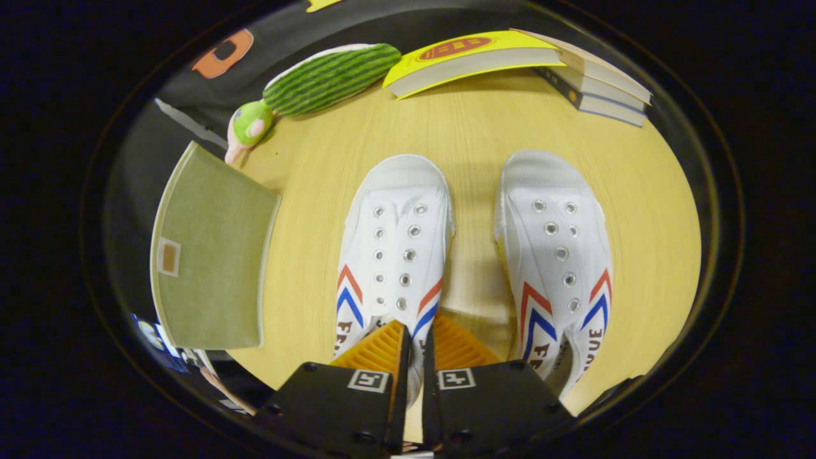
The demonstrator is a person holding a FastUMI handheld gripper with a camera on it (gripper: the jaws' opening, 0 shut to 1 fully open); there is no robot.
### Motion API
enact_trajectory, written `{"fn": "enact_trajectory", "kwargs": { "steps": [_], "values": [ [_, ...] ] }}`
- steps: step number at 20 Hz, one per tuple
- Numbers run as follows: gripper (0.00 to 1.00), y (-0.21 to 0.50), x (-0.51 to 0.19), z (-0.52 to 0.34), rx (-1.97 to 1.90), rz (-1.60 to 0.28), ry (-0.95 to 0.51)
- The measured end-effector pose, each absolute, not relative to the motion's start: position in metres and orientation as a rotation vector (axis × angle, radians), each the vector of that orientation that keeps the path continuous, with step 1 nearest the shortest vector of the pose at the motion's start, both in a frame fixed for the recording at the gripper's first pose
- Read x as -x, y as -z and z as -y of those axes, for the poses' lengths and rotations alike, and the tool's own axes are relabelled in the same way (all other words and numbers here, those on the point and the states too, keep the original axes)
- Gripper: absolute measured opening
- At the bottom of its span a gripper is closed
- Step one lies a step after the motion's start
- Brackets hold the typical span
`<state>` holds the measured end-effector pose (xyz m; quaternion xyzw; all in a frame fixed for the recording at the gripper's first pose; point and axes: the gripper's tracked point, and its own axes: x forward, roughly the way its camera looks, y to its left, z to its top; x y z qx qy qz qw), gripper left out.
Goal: Open the storage box then place both shoes into the box .Put the left shoe in first, then the right shoe, with the right side of both shoes facing outward in a uniform manner.
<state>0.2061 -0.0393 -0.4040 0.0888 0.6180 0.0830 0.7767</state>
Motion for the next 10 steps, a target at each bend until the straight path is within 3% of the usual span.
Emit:
{"fn": "enact_trajectory", "kwargs": {
  "steps": [2,10],
  "values": [
    [0.05,0.396,-0.205,0.04,-0.228,-1.328,-0.226],
    [0.06,0.318,-0.212,0.012,-0.485,-1.215,-0.334]
  ]
}}
